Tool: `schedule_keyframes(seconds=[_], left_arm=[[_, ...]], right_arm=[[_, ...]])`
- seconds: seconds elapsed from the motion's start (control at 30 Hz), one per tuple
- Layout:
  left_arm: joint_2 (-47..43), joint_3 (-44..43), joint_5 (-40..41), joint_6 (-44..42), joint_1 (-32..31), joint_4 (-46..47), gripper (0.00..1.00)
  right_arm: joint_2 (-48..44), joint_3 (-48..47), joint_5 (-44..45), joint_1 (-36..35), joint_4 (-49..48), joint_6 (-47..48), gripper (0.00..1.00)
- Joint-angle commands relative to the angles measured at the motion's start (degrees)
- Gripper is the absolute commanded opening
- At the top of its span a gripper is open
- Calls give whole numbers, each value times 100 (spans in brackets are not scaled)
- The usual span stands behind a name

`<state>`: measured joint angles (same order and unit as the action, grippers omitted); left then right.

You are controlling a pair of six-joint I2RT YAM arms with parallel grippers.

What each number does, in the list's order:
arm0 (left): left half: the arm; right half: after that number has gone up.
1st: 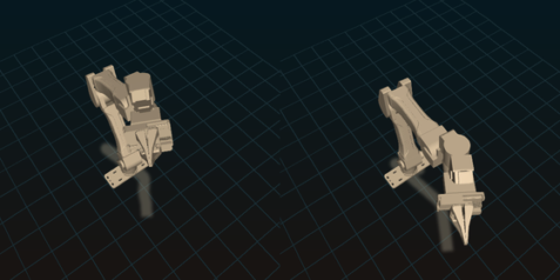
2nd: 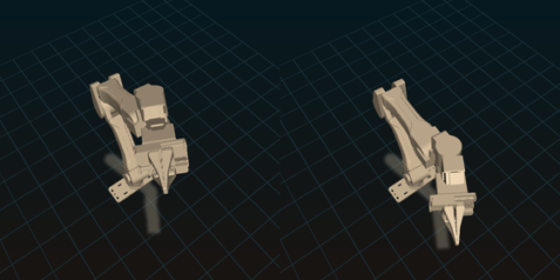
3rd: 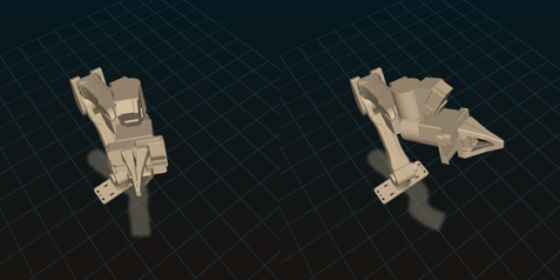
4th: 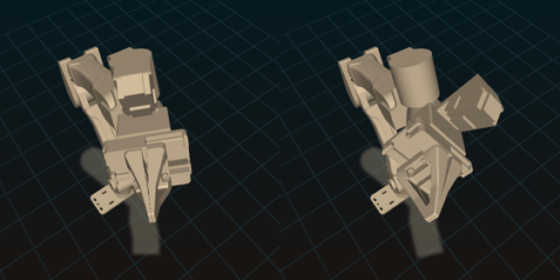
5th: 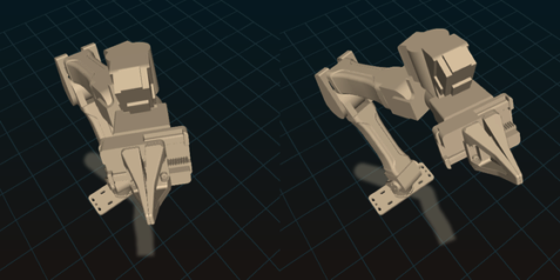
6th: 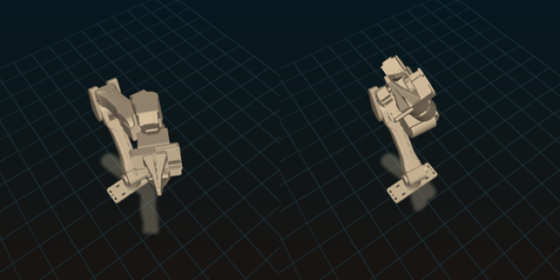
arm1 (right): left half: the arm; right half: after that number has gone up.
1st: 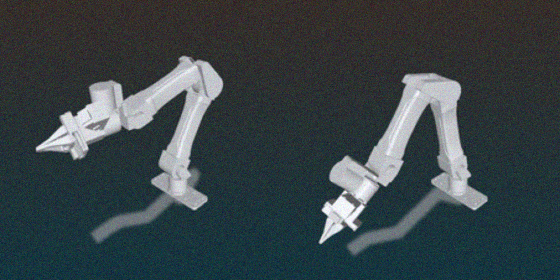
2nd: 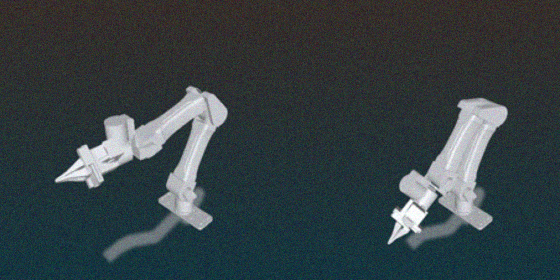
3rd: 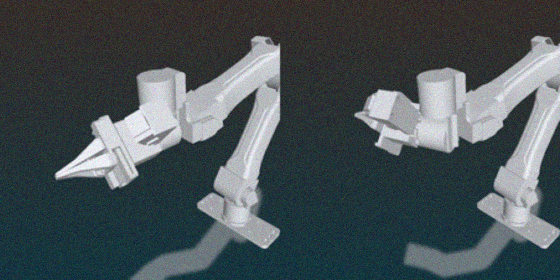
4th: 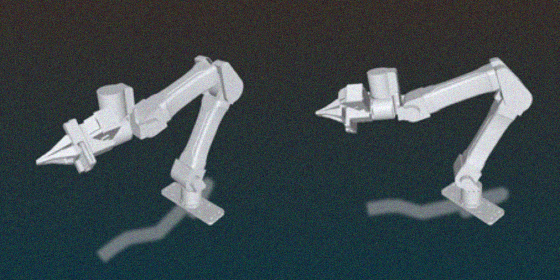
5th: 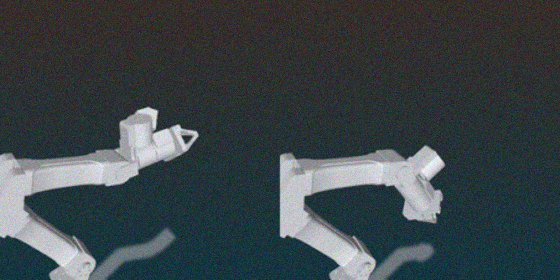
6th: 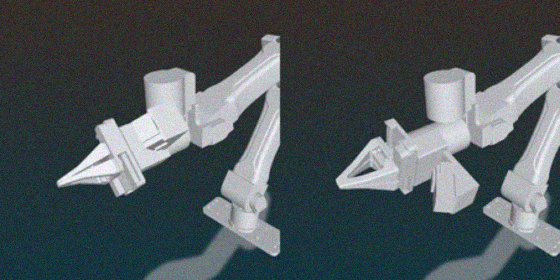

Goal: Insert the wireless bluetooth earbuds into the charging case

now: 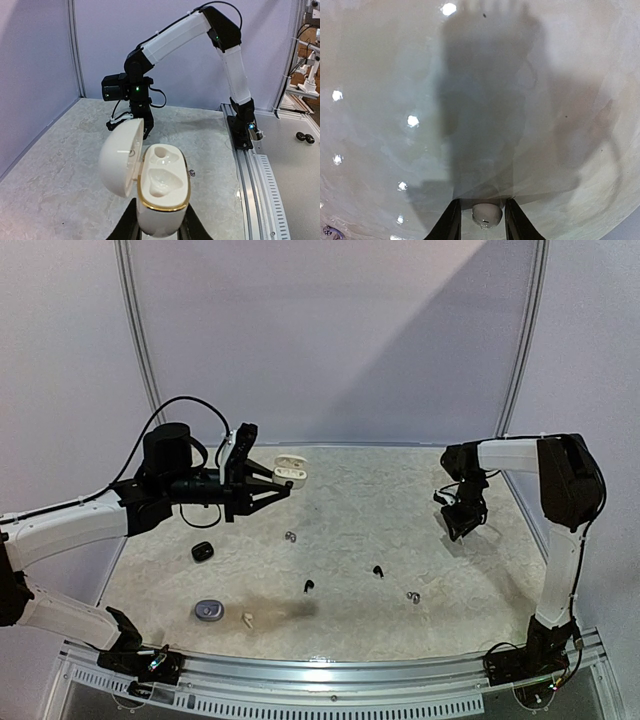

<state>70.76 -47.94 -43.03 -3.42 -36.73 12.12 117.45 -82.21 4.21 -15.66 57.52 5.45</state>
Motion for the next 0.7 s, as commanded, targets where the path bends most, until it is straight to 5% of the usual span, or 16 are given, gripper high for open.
schedule_keyframes(seconds=[0.0,0.67], left_arm=[[-36,13,-12,-74,-10,-61,0],[-19,13,515,167,-12,282,0]], right_arm=[[184,307,-5,53,236,87,30],[-299,-392,-586,-2,518,-253,5]])
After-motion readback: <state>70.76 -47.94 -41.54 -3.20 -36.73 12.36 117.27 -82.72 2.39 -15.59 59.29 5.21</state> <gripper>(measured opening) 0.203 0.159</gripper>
